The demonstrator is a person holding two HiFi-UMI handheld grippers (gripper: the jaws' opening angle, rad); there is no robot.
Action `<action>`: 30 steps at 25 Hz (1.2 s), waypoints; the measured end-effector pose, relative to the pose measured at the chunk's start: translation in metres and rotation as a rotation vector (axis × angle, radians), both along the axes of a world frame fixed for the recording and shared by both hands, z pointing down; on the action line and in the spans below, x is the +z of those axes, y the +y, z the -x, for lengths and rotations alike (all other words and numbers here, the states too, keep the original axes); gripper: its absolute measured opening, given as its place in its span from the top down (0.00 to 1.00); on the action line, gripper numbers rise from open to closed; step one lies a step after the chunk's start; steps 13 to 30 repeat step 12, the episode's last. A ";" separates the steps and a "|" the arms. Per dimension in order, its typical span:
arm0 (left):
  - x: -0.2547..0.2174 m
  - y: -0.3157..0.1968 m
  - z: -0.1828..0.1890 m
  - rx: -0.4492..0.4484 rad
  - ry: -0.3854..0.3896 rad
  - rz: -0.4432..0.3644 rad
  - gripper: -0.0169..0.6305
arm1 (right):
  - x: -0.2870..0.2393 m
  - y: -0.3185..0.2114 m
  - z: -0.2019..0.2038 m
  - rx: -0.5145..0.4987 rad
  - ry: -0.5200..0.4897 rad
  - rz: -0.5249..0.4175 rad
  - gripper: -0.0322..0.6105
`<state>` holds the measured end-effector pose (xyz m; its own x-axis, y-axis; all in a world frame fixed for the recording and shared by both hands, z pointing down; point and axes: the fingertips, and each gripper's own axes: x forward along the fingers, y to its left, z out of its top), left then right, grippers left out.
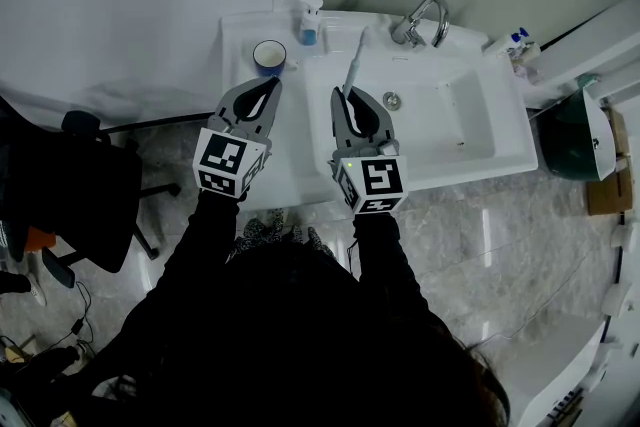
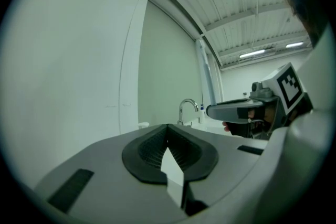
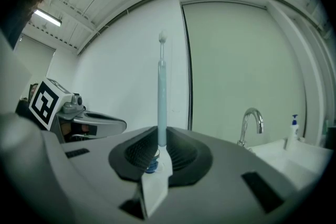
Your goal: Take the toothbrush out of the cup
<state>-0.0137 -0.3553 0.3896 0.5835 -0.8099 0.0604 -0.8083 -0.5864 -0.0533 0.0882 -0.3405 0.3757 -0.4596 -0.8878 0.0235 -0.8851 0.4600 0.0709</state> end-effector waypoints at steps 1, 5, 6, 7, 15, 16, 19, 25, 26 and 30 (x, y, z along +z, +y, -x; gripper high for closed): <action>0.000 0.000 0.000 0.000 -0.001 0.000 0.96 | 0.000 0.000 0.000 0.000 0.001 0.001 0.87; 0.000 0.002 -0.003 0.012 0.001 0.007 0.96 | 0.000 0.003 -0.001 0.001 0.006 0.007 0.87; 0.000 0.003 -0.003 0.017 0.004 0.010 0.96 | -0.001 0.003 -0.001 0.000 0.005 0.005 0.87; 0.000 0.004 -0.004 0.022 0.005 0.013 0.96 | -0.001 0.003 -0.001 -0.001 0.004 0.002 0.87; 0.000 0.005 -0.007 0.031 0.001 0.018 0.96 | -0.001 0.004 -0.002 -0.002 0.000 0.002 0.87; 0.000 0.005 -0.007 0.031 0.001 0.018 0.96 | -0.001 0.004 -0.002 -0.002 0.000 0.002 0.87; 0.000 0.005 -0.007 0.031 0.001 0.018 0.96 | -0.001 0.004 -0.002 -0.002 0.000 0.002 0.87; 0.000 0.005 -0.007 0.031 0.001 0.018 0.96 | -0.001 0.004 -0.002 -0.002 0.000 0.002 0.87; 0.000 0.005 -0.007 0.031 0.001 0.018 0.96 | -0.001 0.004 -0.002 -0.002 0.000 0.002 0.87; 0.000 0.005 -0.007 0.031 0.001 0.018 0.96 | -0.001 0.004 -0.002 -0.002 0.000 0.002 0.87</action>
